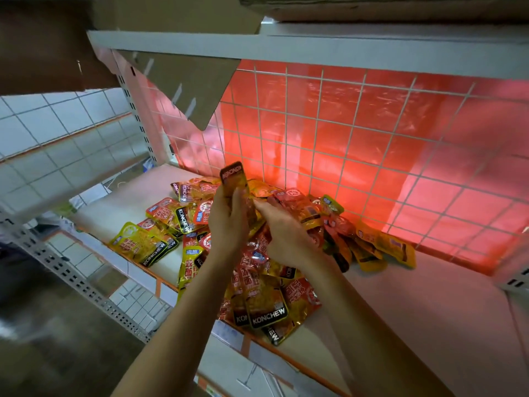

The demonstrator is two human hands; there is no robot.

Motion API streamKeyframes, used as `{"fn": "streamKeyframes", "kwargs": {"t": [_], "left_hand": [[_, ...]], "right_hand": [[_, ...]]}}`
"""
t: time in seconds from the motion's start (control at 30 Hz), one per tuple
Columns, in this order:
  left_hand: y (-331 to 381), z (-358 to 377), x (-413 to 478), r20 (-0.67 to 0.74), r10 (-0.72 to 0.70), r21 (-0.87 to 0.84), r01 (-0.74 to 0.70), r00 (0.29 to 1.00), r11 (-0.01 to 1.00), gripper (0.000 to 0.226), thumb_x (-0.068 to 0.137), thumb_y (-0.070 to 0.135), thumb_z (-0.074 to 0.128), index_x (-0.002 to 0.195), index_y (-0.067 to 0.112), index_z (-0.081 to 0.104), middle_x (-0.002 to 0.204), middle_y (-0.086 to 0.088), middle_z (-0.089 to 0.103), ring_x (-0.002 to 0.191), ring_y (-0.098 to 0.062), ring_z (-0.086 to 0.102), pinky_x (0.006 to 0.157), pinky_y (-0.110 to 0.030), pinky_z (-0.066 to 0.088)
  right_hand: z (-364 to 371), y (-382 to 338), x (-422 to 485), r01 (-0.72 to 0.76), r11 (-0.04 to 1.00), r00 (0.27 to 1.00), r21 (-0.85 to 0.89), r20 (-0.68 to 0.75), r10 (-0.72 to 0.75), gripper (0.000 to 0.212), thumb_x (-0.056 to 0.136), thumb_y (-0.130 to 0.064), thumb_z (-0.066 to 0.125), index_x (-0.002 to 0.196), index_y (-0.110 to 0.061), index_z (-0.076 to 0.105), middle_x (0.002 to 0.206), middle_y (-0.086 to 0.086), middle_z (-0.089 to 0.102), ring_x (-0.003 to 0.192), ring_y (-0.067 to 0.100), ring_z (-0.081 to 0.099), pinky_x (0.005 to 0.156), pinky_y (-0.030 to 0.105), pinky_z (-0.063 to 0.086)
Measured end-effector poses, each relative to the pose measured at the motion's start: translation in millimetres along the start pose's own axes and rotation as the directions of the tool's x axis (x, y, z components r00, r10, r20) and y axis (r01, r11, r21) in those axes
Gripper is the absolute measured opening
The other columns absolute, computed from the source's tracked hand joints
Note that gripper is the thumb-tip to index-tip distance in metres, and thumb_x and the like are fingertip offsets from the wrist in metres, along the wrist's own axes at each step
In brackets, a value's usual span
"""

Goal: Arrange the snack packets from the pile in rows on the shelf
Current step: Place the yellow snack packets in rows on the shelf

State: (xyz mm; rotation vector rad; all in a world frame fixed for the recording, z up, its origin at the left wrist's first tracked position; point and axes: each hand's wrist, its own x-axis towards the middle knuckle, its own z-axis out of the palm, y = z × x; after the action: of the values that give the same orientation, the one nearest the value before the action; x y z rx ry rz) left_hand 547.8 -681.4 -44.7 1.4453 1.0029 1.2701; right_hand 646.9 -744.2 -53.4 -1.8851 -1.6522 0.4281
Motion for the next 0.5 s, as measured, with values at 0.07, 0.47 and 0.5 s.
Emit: {"fn": "streamKeyframes", "kwargs": {"t": [0.07, 0.47, 0.5], "left_hand": [[-4.0, -1.8, 0.5, -0.004, -0.078, -0.073, 0.077, 0.997, 0.994, 0.013, 0.09, 0.011, 0.05, 0.101, 0.008, 0.055, 0.085, -0.01, 0.059, 0.077, -0.023, 0.057, 0.067, -0.041, 0.051], [-11.6, 4.0, -5.9, 0.001, -0.224, -0.167, 0.221, 0.975, 0.961, 0.023, 0.085, 0.003, 0.059, 0.105, 0.013, 0.055, 0.08, -0.004, 0.061, 0.067, -0.02, 0.058, 0.064, -0.042, 0.054], [-11.7, 5.9, -7.4, -0.004, -0.231, -0.151, 0.228, 0.973, 0.962, 0.029, 0.086, 0.007, 0.063, 0.112, 0.009, 0.052, 0.085, -0.006, 0.063, 0.068, -0.02, 0.061, 0.061, -0.039, 0.055]], "right_hand": [[1.6, 1.5, -1.3, -0.032, 0.991, 0.993, -0.131, 0.108, 0.047, 0.101, 0.073, 0.009, 0.057, 0.152, -0.033, 0.009, 0.158, -0.002, 0.019, 0.147, 0.018, 0.01, 0.12, 0.038, 0.003], [-15.7, 19.4, -30.6, -0.026, 0.914, 0.99, -0.404, -0.139, -0.034, 0.042, 0.076, -0.003, 0.066, 0.115, -0.017, 0.06, 0.122, -0.001, 0.053, 0.12, 0.023, 0.042, 0.097, 0.038, 0.037], [-17.6, 22.2, -34.0, -0.046, 0.919, 0.99, -0.392, -0.143, -0.011, 0.038, 0.077, -0.005, 0.067, 0.112, -0.017, 0.059, 0.121, -0.001, 0.055, 0.119, 0.024, 0.045, 0.095, 0.037, 0.039]]}}
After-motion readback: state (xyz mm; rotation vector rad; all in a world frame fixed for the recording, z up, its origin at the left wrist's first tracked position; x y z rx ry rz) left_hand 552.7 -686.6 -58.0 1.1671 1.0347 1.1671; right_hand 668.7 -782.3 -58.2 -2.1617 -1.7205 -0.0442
